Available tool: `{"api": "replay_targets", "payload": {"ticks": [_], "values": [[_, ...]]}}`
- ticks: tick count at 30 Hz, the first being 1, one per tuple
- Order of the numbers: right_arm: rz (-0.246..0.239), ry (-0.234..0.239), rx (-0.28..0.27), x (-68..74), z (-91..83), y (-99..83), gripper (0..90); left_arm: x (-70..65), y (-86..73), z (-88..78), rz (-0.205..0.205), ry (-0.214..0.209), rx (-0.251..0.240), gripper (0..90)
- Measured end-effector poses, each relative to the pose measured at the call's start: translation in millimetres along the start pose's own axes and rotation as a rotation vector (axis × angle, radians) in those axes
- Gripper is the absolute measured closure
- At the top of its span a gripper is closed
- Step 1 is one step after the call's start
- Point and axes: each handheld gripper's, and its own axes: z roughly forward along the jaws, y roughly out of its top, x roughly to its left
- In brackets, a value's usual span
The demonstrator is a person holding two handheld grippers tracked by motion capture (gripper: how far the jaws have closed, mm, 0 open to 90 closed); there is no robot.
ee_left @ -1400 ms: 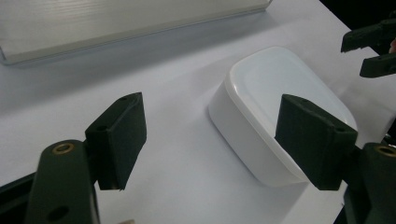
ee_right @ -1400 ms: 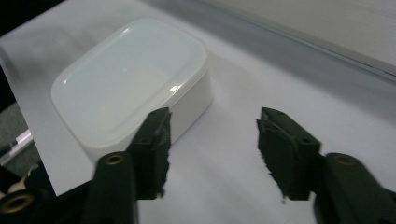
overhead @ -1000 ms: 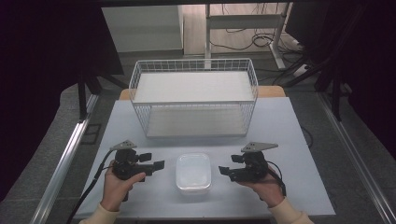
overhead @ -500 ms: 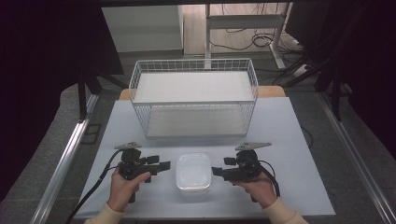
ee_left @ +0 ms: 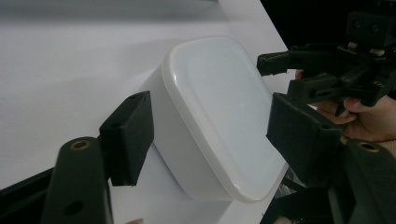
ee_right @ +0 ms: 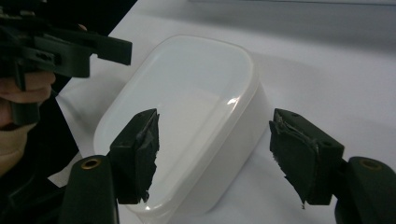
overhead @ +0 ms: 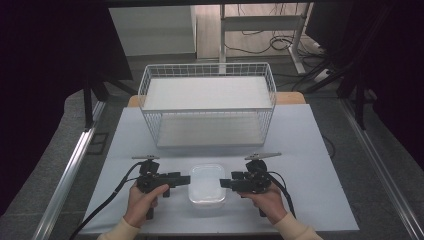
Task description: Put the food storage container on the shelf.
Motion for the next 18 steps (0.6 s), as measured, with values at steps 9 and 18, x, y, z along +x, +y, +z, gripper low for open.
{"api": "replay_targets", "payload": {"ticks": [9, 18], "values": [[0.035, 0.006, 0.009, -1.9, 8.6, -2.3, 36.0, 5.6, -4.4, 9.6, -0.053, -0.044, 0.030, 39.9], [0.125, 0.062, 0.010, -7.3, 14.8, -7.0, 50.8, 5.9, -8.0, 14.8, -0.070, -0.065, 0.052, 53.4]]}}
